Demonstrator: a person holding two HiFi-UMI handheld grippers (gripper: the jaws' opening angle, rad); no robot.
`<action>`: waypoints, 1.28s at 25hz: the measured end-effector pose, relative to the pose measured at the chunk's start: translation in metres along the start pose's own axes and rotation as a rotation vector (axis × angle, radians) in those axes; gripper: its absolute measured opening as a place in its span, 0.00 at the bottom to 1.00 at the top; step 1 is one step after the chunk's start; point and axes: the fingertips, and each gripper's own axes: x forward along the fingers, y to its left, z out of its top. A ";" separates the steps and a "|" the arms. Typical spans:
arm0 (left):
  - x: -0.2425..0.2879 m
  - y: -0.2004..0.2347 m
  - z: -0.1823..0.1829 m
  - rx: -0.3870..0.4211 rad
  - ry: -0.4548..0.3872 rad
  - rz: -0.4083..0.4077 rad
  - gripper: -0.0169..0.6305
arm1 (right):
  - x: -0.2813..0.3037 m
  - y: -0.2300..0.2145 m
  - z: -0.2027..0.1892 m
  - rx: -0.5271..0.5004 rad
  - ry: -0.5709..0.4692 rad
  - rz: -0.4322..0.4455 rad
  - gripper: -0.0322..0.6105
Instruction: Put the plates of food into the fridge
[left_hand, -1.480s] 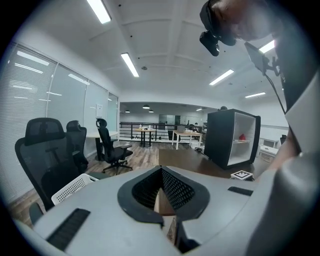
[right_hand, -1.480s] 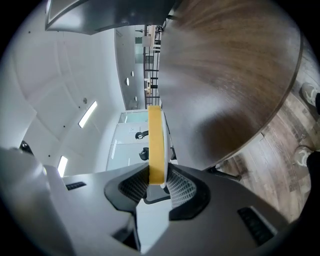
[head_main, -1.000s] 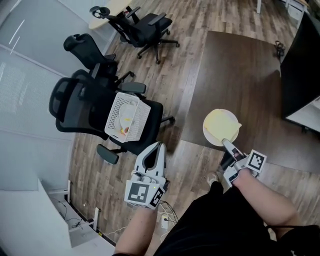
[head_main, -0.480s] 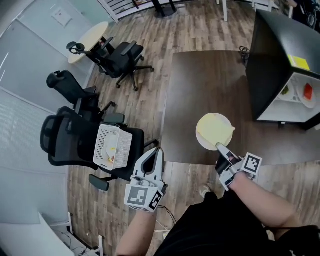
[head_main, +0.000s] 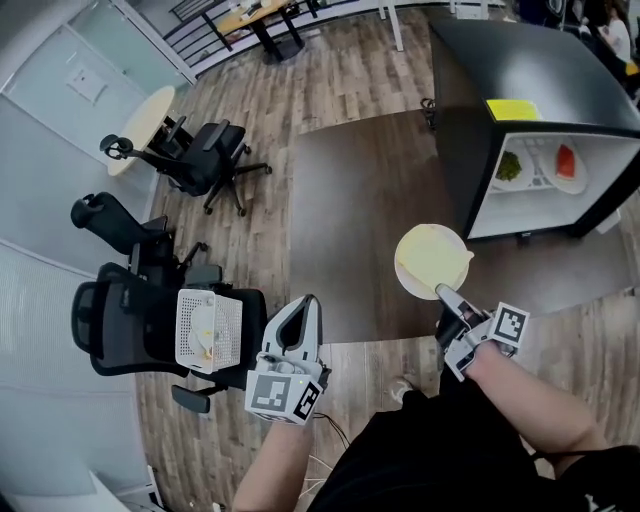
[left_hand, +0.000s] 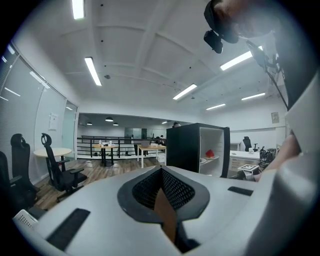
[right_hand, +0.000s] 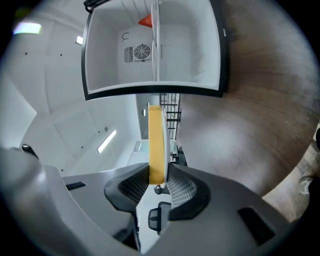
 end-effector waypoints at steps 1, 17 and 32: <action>0.004 -0.006 0.000 0.002 0.002 -0.011 0.03 | -0.006 0.001 0.005 -0.005 -0.010 0.000 0.22; 0.103 -0.114 0.018 0.018 -0.008 -0.182 0.03 | -0.104 0.009 0.118 -0.019 -0.219 -0.011 0.22; 0.177 -0.165 0.034 0.081 -0.010 -0.228 0.03 | -0.128 -0.007 0.192 0.005 -0.269 -0.028 0.22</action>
